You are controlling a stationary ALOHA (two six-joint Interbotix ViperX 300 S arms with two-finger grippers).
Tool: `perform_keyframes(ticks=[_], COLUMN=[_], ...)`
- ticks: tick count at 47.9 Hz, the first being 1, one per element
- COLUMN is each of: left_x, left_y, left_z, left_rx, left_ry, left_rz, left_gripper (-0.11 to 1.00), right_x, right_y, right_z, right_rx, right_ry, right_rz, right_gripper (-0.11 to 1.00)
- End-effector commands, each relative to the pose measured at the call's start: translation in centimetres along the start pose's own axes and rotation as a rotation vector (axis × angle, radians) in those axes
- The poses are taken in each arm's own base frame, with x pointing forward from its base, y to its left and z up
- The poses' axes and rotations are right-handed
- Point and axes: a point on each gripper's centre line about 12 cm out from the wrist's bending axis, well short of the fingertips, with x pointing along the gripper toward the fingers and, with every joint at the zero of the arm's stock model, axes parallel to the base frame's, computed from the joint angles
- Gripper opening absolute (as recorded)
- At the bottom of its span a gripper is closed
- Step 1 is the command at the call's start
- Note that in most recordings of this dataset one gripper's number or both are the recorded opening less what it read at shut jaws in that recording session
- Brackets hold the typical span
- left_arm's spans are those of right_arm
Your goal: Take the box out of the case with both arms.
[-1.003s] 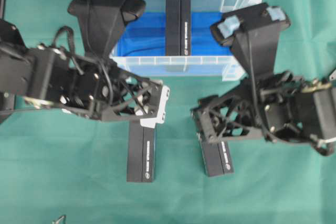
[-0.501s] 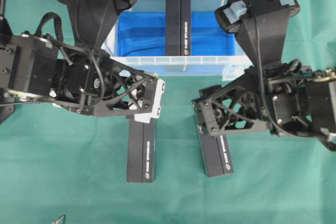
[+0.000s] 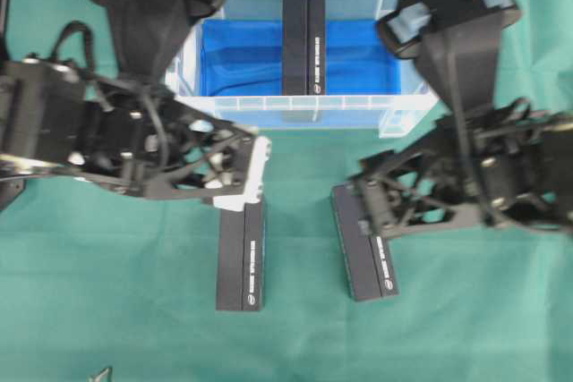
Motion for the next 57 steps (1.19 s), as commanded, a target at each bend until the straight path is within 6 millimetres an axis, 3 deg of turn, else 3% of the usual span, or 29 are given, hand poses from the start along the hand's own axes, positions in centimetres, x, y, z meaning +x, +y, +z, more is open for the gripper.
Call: perform_keyframes(ticks=[1,29,44,57], left_x=[-2.1,-2.8,-3.3,-3.3], left_y=[1.7,9.4,13.5,14.4], left_z=[0.0,-0.7,-0.3,-0.2], left_rx=[-0.005,-0.075,-0.098,-0.1], left_ry=[-0.001,0.015,0.008,0.005], left_rz=[-0.023,0.022,0.052,0.052], left_gripper=[0.82,0.82,0.82,0.82], right_x=[-2.0,-3.6,-4.0,-2.7], right_y=[-1.8,-8.6,-12.9,-13.8], right_z=[0.3,0.7,1.2,1.0], right_rx=[0.005,0.004,0.099,0.104], right_ry=[0.008,0.016,0.011,0.01], right_rz=[-0.003,-0.04,-0.06,-0.061], right_gripper=[0.9,0.86,0.86,0.86])
